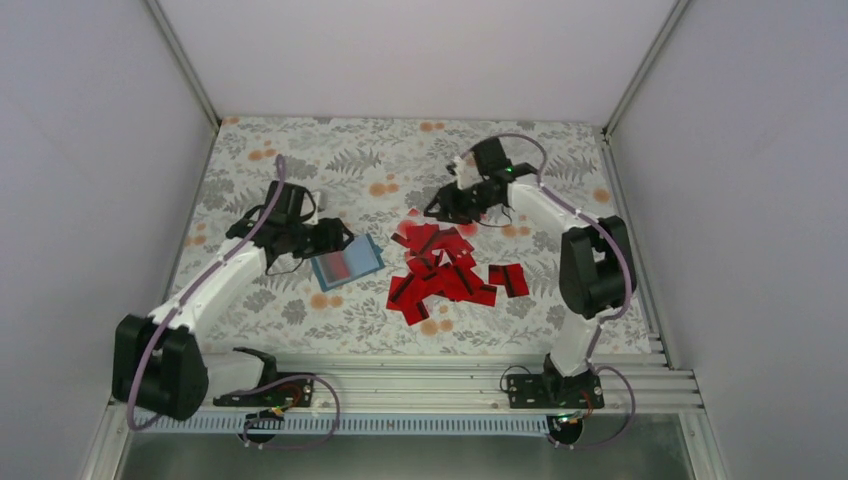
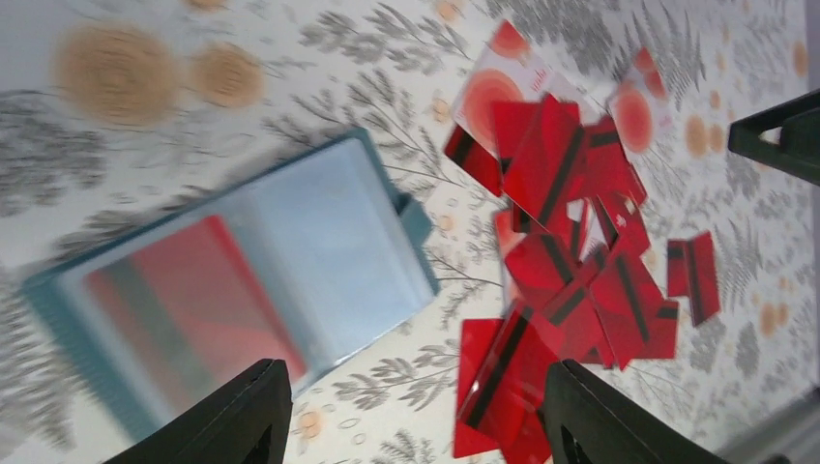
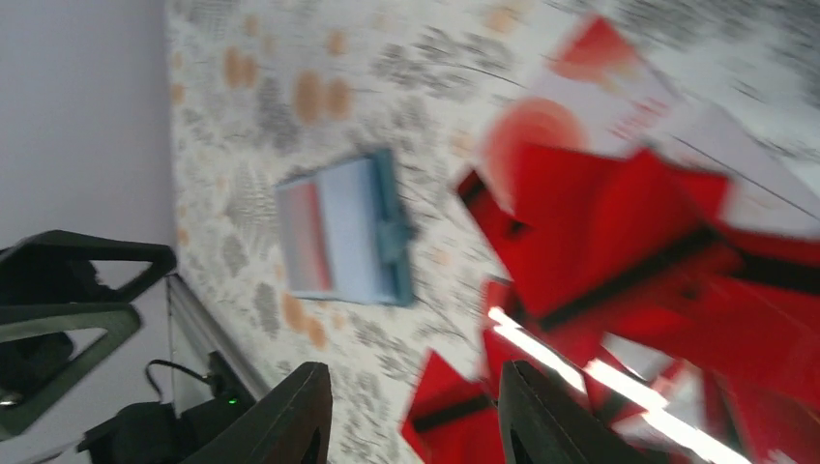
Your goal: Put the credit cards into the card holder
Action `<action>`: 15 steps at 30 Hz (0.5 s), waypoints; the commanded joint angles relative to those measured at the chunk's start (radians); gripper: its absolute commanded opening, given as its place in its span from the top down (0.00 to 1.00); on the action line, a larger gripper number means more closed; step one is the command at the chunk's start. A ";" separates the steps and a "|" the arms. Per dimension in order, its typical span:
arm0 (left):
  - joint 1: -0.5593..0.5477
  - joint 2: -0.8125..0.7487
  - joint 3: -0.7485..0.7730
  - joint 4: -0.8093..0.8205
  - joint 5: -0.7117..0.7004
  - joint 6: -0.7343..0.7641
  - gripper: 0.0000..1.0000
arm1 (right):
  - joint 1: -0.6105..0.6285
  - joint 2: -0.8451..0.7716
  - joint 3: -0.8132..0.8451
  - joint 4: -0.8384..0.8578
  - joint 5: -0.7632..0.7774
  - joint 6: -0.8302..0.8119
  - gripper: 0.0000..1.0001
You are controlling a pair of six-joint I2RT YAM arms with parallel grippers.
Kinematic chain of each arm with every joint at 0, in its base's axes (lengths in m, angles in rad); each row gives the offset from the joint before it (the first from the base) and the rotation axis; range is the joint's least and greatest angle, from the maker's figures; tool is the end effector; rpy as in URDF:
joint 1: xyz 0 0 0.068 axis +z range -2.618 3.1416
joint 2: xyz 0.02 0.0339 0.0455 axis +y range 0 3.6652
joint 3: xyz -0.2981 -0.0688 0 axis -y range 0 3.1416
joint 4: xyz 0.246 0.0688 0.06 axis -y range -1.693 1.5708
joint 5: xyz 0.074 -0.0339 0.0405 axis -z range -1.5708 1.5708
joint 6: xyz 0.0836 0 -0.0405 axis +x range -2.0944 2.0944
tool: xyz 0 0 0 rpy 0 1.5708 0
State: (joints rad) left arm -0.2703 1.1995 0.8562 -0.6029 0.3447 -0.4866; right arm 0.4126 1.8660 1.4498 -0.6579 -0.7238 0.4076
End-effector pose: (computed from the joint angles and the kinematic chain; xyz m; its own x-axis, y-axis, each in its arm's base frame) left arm 0.2362 -0.0948 0.2411 -0.8976 -0.2080 -0.3887 0.0249 0.8564 -0.5158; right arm 0.3636 0.2196 0.2340 -0.9731 -0.1017 -0.2067 -0.2220 0.6538 0.7234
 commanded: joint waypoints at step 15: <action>-0.135 0.652 0.426 0.159 0.314 0.220 0.34 | -0.094 -0.014 -0.372 0.394 -0.067 0.289 0.49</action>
State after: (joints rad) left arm -0.3908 1.7477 1.1934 -0.4366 0.5762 -0.3492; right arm 0.3077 1.8271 1.1019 -0.4053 -0.7753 0.5629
